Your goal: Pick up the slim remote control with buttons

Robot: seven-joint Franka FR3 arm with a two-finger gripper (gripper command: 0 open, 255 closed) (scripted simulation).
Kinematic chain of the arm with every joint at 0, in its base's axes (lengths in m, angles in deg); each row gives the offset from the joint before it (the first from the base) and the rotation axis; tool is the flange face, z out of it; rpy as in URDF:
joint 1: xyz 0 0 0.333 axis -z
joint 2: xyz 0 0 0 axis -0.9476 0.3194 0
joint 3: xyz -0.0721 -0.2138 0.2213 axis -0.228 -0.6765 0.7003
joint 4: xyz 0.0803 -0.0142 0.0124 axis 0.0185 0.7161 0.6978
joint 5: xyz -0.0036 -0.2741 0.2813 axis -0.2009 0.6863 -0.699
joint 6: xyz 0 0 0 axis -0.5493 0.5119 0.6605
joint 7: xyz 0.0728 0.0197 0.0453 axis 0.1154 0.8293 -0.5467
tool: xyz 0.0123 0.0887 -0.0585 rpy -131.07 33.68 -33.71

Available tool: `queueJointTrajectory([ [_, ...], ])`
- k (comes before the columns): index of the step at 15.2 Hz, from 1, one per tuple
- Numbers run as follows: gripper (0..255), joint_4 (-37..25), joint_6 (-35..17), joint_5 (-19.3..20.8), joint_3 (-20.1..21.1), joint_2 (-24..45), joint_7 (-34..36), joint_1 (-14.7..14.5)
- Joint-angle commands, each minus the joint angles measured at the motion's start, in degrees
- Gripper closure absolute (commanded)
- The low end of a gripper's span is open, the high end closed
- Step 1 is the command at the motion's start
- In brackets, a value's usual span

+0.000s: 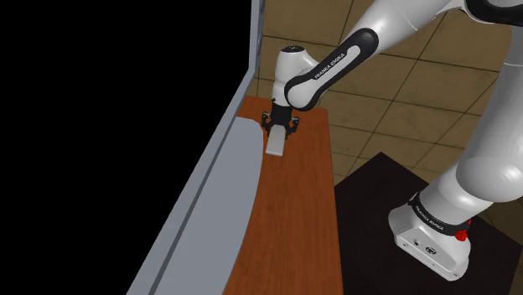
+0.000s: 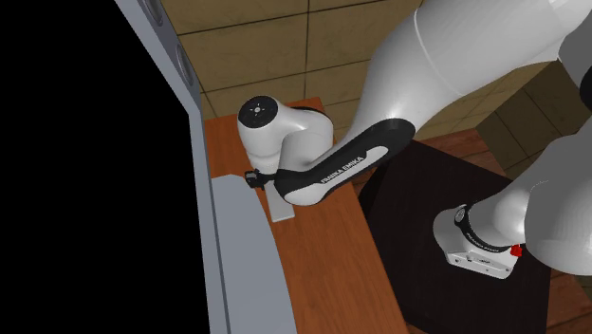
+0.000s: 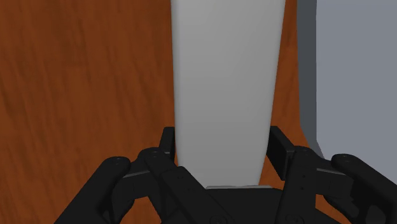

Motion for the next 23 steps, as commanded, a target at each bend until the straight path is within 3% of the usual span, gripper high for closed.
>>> queueJointTrajectory([
  [1, 255, 0.06, -0.11, 0.04, -0.03, 0.1, 0.03, -0.01],
  [8, 255, 0.03, 0.0, -0.01, 0.01, 0.02, 0.03, -0.02],
  [23, 255, -0.94, 9.76, -5.07, 2.44, -9.28, -3.43, 1.76],
])
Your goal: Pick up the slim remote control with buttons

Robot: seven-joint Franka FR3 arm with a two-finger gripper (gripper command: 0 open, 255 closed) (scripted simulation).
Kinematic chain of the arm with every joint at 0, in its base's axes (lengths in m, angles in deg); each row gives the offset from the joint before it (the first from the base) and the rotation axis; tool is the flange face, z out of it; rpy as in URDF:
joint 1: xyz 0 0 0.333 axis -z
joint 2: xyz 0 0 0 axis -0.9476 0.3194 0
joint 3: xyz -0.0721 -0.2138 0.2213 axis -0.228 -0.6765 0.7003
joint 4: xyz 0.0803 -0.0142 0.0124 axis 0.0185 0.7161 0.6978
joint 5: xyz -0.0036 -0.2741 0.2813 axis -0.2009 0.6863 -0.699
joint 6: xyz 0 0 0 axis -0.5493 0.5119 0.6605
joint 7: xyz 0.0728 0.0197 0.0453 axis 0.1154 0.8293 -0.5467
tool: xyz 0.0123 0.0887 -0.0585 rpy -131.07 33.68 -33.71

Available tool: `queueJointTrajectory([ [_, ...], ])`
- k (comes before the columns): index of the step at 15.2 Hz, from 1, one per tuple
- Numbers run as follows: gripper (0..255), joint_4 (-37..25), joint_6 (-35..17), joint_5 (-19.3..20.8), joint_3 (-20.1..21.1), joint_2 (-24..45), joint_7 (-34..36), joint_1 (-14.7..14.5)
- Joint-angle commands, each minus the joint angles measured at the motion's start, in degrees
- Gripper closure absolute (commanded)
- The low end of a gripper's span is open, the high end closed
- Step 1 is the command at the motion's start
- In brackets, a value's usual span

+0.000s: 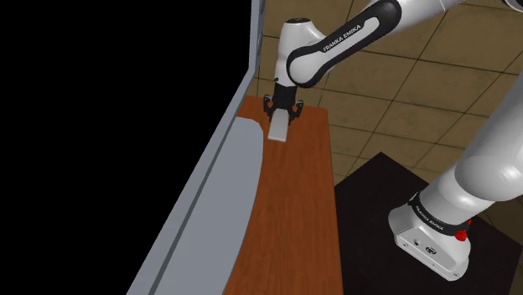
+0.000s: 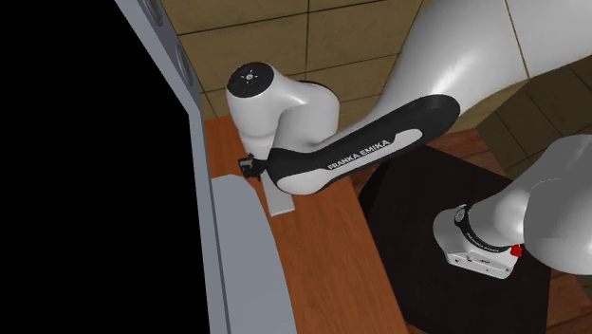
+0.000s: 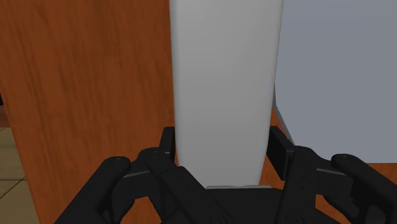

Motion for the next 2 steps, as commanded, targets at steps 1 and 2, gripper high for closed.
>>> queueJointTrajectory([
  [1, 255, 0.01, 0.7, -0.39, 0.13, -0.74, -0.27, 0.11],
  [2, 255, 0.0, 0.7, -0.39, 0.13, -0.74, -0.27, 0.11],
])
